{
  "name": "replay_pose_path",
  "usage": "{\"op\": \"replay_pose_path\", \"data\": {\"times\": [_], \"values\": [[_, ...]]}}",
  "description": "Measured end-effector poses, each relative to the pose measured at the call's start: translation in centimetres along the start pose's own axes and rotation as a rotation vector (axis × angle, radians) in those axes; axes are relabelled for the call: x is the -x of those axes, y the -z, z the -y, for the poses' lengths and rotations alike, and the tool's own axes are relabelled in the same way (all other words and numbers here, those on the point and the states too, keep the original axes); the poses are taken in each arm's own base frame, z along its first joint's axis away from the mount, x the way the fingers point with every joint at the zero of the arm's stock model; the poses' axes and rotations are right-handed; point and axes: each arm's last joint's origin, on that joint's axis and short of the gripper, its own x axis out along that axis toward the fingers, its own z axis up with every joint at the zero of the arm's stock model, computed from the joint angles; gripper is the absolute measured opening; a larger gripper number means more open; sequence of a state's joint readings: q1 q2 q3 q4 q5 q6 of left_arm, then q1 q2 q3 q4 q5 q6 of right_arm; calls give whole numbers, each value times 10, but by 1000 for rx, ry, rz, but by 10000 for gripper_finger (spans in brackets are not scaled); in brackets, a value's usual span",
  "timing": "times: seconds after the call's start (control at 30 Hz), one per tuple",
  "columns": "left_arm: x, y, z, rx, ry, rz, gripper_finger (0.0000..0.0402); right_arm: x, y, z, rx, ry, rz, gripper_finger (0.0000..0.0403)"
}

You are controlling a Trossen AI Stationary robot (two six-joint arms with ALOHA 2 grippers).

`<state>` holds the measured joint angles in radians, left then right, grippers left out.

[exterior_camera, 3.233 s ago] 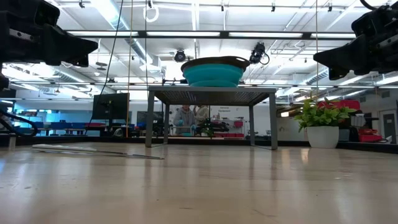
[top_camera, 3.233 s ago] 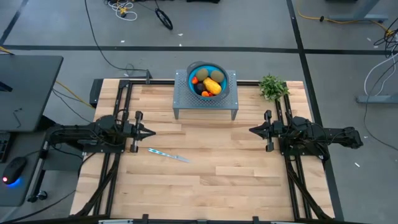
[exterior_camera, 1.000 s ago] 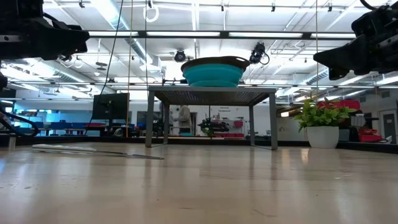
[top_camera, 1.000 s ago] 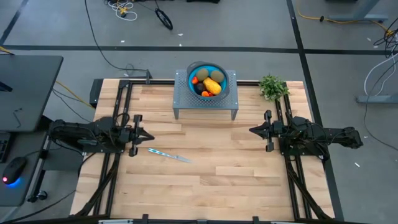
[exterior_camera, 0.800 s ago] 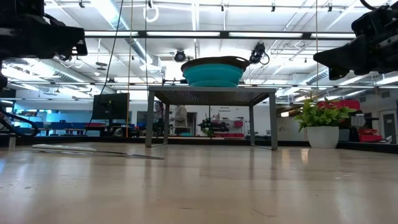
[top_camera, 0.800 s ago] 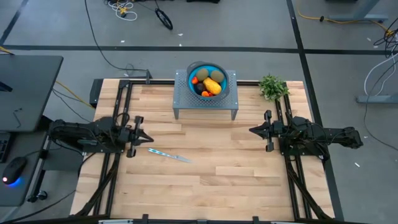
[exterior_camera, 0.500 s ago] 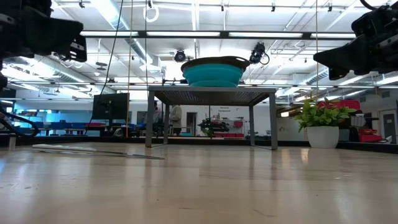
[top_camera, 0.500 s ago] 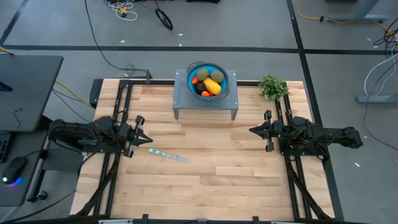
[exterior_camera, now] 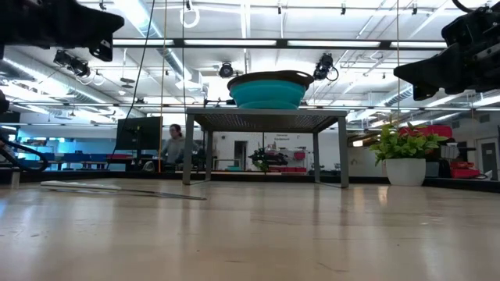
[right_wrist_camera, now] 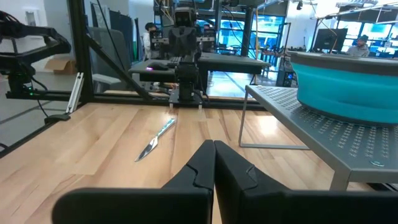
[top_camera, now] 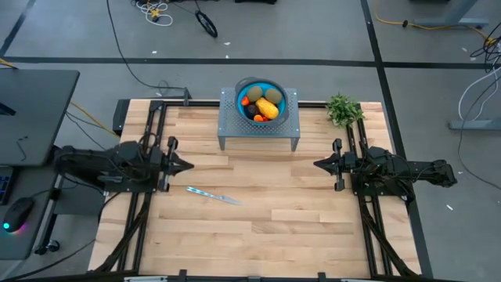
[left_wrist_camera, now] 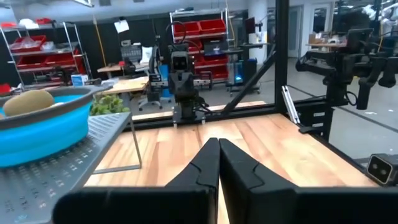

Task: Pick & Place Fruit
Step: Put the knife on the shelf

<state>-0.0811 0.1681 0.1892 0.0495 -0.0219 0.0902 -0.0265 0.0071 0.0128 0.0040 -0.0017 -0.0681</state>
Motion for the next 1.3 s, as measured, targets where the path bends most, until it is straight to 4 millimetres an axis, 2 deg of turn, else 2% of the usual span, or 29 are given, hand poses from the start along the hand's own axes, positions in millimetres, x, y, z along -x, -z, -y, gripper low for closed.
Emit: {"op": "replay_pose_path", "data": {"times": [0.3,0.5,0.7,0.9,1.3], "values": [[-17,-25,-2,-20,-6,-57,8,0,0,0,0,0,0,7],[-34,-36,-4,105,-37,-107,9,0,0,0,0,0,0,7],[-51,-35,0,106,59,-184,5,0,0,0,0,0,-1,7],[-63,-24,9,105,124,-277,8,0,0,0,0,0,-1,7],[-70,-5,32,162,228,-440,4,0,0,0,0,0,-1,7]]}}
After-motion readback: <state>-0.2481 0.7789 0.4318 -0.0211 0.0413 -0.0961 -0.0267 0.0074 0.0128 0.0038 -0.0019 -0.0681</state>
